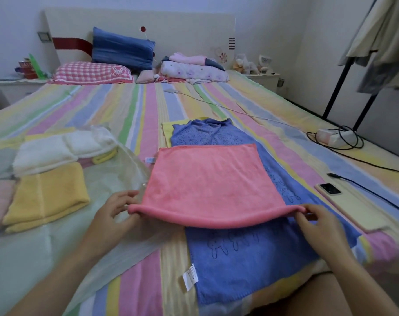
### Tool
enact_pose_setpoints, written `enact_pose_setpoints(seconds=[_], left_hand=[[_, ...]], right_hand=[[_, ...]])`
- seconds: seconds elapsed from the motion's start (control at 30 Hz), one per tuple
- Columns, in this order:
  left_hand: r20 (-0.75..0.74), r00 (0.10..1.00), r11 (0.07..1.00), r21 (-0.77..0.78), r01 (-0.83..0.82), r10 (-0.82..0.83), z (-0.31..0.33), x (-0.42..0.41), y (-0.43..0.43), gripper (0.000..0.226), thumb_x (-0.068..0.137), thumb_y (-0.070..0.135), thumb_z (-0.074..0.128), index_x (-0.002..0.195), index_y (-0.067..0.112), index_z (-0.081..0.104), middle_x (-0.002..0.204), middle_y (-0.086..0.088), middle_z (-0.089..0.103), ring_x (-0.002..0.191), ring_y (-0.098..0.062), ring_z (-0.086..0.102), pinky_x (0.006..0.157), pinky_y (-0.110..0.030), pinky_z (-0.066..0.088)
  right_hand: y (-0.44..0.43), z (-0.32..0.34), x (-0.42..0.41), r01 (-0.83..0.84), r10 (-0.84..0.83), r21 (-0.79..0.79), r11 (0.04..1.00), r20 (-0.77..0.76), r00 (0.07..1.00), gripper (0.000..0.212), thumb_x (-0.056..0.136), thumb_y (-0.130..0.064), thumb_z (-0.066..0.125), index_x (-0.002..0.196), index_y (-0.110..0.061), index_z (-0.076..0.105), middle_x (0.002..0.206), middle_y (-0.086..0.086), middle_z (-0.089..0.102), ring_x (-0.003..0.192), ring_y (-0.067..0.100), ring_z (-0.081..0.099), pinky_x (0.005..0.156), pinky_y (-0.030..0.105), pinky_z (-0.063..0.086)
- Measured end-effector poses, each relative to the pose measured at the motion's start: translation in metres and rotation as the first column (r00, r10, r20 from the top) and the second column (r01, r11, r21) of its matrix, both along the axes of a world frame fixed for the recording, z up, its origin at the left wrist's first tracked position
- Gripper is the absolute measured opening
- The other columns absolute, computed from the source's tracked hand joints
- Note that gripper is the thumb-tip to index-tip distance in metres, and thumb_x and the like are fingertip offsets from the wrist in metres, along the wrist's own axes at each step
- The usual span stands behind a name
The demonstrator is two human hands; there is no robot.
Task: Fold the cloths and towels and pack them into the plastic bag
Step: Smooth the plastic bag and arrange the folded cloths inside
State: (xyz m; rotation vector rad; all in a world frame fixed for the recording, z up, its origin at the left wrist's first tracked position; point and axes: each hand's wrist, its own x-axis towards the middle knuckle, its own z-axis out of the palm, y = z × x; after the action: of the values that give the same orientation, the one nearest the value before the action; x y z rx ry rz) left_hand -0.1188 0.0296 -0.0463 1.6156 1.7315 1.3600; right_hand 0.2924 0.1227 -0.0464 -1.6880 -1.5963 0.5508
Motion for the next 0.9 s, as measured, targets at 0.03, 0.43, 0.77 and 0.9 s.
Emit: enact_pose_setpoints(seconds=[0.03,0.43,0.77,0.9], left_hand=[[0.099,0.995,1.000,-0.007,0.003,-0.003,0.003,0.000,0.008,0.015,0.081,0.008,0.070,0.089,0.021,0.071,0.109,0.012,0.069,0.097,0.001,0.064,0.084,-0.008,0.046],[-0.174,0.914,0.930,0.088,-0.357,0.367,0.032,-0.021,0.184,0.014,0.097,0.026,0.055,0.093,0.015,0.062,0.078,-0.003,0.067,0.075,-0.025,0.062,0.066,-0.036,0.044],[-0.592,0.753,0.871,-0.167,-0.463,0.287,0.004,-0.055,0.324,0.026,0.092,0.039,0.058,0.084,0.014,0.064,0.094,-0.012,0.068,0.094,-0.034,0.061,0.074,-0.036,0.045],[-0.655,0.723,0.824,-0.272,-0.497,0.220,-0.015,-0.058,0.322,0.036,0.092,0.047,0.054,0.086,0.013,0.065,0.099,-0.014,0.068,0.096,-0.034,0.061,0.076,-0.036,0.048]], right_hand=[[0.008,0.002,-0.001,-0.001,0.002,0.033,0.999,-0.028,1.000,0.013,0.090,-0.020,0.061,0.081,-0.026,0.068,0.087,-0.003,0.067,0.080,0.011,0.064,0.066,0.030,0.043],[0.170,0.027,-0.050,0.050,-0.030,0.145,0.988,-0.138,0.990,0.023,0.100,-0.030,0.046,0.105,-0.014,0.062,0.103,0.008,0.066,0.099,0.027,0.060,0.077,0.035,0.042],[0.312,-0.001,-0.071,0.013,-0.004,-0.043,0.999,0.203,0.979,0.032,0.096,-0.035,0.052,0.102,-0.008,0.068,0.108,0.016,0.070,0.104,0.034,0.061,0.083,0.036,0.044],[0.312,-0.017,-0.071,0.030,-0.009,-0.076,0.997,0.260,0.966,0.036,0.096,-0.043,0.048,0.101,-0.013,0.066,0.108,0.014,0.068,0.104,0.035,0.059,0.083,0.036,0.043]])
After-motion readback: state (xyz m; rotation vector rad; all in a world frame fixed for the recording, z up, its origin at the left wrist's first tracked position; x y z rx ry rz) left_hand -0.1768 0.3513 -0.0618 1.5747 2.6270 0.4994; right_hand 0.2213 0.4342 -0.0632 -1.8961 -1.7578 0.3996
